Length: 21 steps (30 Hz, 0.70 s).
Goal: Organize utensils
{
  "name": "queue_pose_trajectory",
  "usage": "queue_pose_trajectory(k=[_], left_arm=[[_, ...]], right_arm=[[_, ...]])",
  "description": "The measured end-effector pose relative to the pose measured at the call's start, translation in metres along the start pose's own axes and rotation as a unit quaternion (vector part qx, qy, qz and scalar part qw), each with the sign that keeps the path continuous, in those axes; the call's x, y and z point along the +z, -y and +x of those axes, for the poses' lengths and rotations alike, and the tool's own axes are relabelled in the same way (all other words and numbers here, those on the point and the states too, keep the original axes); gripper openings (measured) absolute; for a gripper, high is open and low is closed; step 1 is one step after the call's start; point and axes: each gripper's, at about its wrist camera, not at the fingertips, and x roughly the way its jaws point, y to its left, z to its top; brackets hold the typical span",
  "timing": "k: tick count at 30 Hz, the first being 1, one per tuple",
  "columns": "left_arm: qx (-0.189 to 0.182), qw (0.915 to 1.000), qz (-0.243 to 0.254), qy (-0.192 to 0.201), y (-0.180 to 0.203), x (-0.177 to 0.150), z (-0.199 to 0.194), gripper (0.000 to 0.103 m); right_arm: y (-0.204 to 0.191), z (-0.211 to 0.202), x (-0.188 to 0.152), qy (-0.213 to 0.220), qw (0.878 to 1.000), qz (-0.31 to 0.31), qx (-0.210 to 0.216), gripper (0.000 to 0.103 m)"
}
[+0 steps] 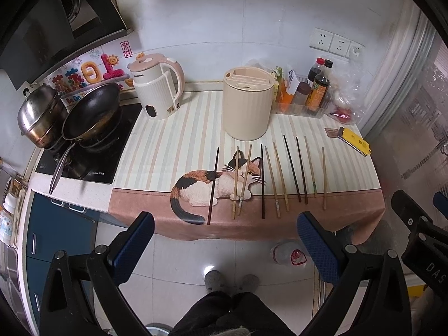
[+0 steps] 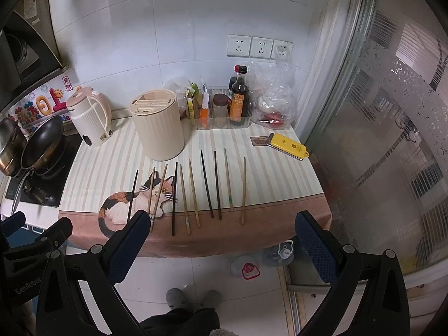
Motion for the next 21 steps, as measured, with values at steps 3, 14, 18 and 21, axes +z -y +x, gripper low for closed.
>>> queue_pose_trajectory(k=[3, 14, 18, 21], left_arm=[[-0.002, 1.0, -0.001, 0.001, 0.0, -0.006, 0.0, 0.103], [-0.007, 0.9999, -0.007, 0.004, 0.006, -0.013, 0.001, 0.103], [-0.007, 1.0, -0.006, 0.003, 0.002, -0.014, 0.001, 0.103], [-0.006, 1.0, -0.006, 0.004, 0.006, -0.013, 0.002, 0.103]], right_arm=[[0.001, -0.001, 0.001, 0.001, 1.0, -0.001, -0.002, 0.103], [0.009, -0.005, -0.001, 0.007, 1.0, -0.006, -0.003, 0.103], [0.012, -0.005, -0.001, 0.008, 1.0, -0.006, -0.003, 0.103], [0.012, -0.006, -0.002, 0.008, 1.0, -0.006, -0.002, 0.103]])
